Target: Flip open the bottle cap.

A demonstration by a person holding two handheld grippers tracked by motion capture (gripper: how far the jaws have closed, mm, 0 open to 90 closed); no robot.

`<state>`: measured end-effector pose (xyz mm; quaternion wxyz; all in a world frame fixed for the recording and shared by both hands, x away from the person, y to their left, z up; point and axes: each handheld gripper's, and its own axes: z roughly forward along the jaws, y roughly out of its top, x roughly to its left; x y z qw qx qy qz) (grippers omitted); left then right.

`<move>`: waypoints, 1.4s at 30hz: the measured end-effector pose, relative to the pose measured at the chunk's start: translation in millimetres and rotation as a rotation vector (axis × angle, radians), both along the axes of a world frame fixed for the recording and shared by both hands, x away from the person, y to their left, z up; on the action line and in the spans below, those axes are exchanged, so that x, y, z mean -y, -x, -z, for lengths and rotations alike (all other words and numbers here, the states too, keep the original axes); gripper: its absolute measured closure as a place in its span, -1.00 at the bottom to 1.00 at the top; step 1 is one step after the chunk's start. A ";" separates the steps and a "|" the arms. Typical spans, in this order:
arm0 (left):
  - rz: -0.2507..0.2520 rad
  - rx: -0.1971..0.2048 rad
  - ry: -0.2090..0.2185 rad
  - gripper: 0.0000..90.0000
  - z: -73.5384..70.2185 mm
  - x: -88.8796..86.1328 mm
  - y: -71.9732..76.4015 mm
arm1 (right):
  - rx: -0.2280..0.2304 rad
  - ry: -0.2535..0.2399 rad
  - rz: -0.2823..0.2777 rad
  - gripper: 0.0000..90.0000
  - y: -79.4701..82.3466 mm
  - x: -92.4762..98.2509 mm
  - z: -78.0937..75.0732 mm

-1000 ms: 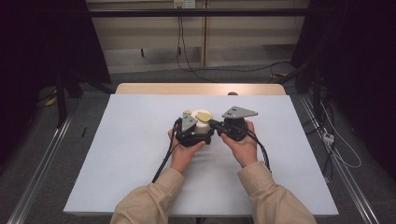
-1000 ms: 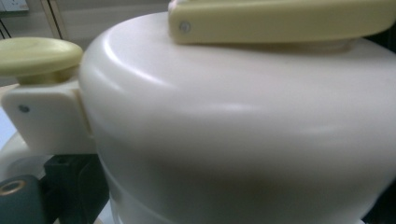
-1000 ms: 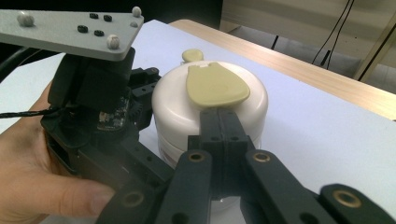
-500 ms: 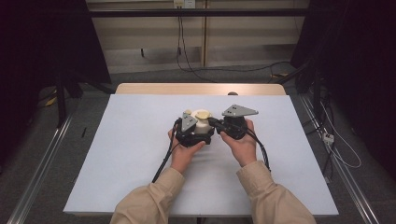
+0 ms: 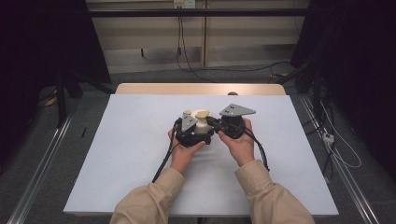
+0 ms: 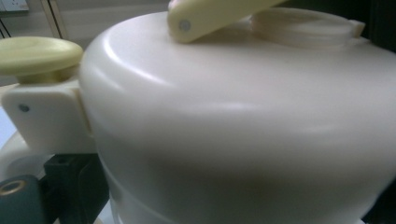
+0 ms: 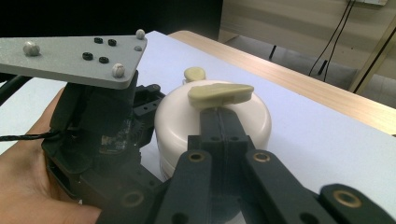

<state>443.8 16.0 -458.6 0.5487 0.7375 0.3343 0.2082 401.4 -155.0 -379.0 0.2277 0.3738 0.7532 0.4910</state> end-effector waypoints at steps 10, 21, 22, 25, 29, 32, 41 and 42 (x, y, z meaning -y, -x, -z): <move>0.000 0.000 0.001 -0.88 0.0 0.2 0.0 | 0.003 0.001 0.000 1.00 -1.6 -1.4 -0.3; 0.001 0.001 -0.001 -0.88 0.0 -0.1 -0.3 | 0.008 -0.001 -0.002 1.00 -4.1 -4.0 -2.9; 0.001 0.002 -0.001 -0.88 0.0 -0.1 -0.3 | 0.008 -0.002 -0.004 1.00 -4.4 -4.4 -3.0; 0.001 0.002 -0.002 -0.88 0.0 -0.1 -0.3 | 0.010 0.000 -0.004 1.00 -5.0 -5.1 -3.3; 0.001 0.002 -0.001 -0.88 0.1 -0.1 -0.2 | 0.012 -0.004 -0.004 1.00 -5.3 -5.8 -2.8; 0.001 0.002 -0.003 -0.88 0.1 -0.2 -0.3 | 0.013 -0.005 -0.003 1.00 -5.5 -6.2 -2.6; 0.002 0.003 -0.001 -0.89 0.2 -0.2 -0.5 | 0.017 -0.010 0.001 1.00 -6.5 -6.7 -2.1; 0.002 0.002 -0.001 -0.88 0.3 -0.3 -0.4 | 0.019 -0.011 0.002 1.00 -6.5 -6.6 -2.0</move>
